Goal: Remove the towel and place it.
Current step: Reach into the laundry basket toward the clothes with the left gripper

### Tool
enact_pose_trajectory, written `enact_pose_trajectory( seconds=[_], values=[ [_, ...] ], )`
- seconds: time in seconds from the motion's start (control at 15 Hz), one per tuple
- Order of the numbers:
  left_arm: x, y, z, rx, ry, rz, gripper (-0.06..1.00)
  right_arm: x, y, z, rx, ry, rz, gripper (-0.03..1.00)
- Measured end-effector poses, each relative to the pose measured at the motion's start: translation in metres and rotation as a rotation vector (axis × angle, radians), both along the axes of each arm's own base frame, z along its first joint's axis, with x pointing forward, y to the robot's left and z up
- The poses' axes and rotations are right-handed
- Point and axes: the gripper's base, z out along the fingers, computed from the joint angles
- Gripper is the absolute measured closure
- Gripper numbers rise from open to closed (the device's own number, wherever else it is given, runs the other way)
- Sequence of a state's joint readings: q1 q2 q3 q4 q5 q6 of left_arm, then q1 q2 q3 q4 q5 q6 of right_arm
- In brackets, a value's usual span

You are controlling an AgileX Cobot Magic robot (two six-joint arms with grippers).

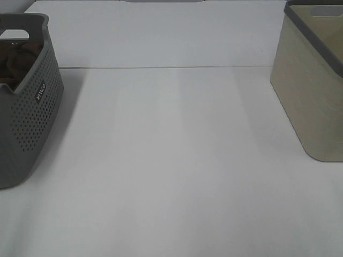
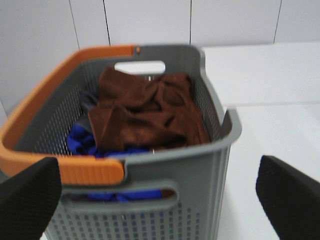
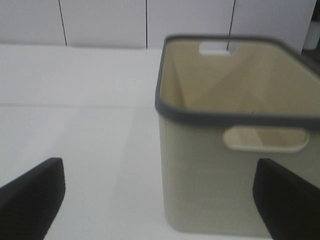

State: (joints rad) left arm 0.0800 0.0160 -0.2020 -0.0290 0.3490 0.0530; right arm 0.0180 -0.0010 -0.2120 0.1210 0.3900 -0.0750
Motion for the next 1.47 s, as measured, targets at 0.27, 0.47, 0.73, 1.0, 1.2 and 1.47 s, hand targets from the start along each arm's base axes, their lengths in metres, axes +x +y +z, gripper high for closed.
enact_pose_trajectory(
  seconds=[0.27, 0.47, 0.73, 1.0, 1.2, 1.47],
  values=[
    [-0.067, -0.006, 0.093, 0.005, 0.037, -0.012, -0.05, -0.055, 0.003, 0.082, -0.022, -0.003, 0.042, -0.01],
    [-0.083, -0.008, 0.079, -0.009, 0.255, -0.019, -0.05, -0.055, 0.003, 0.068, -0.032, 0.129, 0.055, -0.01],
    [-0.072, -0.008, 0.057, -0.019, 0.349, -0.022, -0.05, -0.042, 0.002, 0.046, -0.042, 0.195, 0.043, -0.01],
    [-0.057, -0.008, 0.034, -0.036, 0.418, -0.033, -0.05, -0.041, 0.002, 0.046, -0.046, 0.19, 0.039, -0.01],
    [-0.053, -0.008, 0.033, -0.042, 0.387, -0.039, -0.05, -0.043, 0.002, 0.046, -0.051, 0.199, 0.037, -0.01],
    [-0.052, -0.008, 0.031, -0.045, 0.394, -0.042, -0.05, -0.051, 0.002, 0.048, -0.058, 0.267, 0.046, -0.01]
  ],
)
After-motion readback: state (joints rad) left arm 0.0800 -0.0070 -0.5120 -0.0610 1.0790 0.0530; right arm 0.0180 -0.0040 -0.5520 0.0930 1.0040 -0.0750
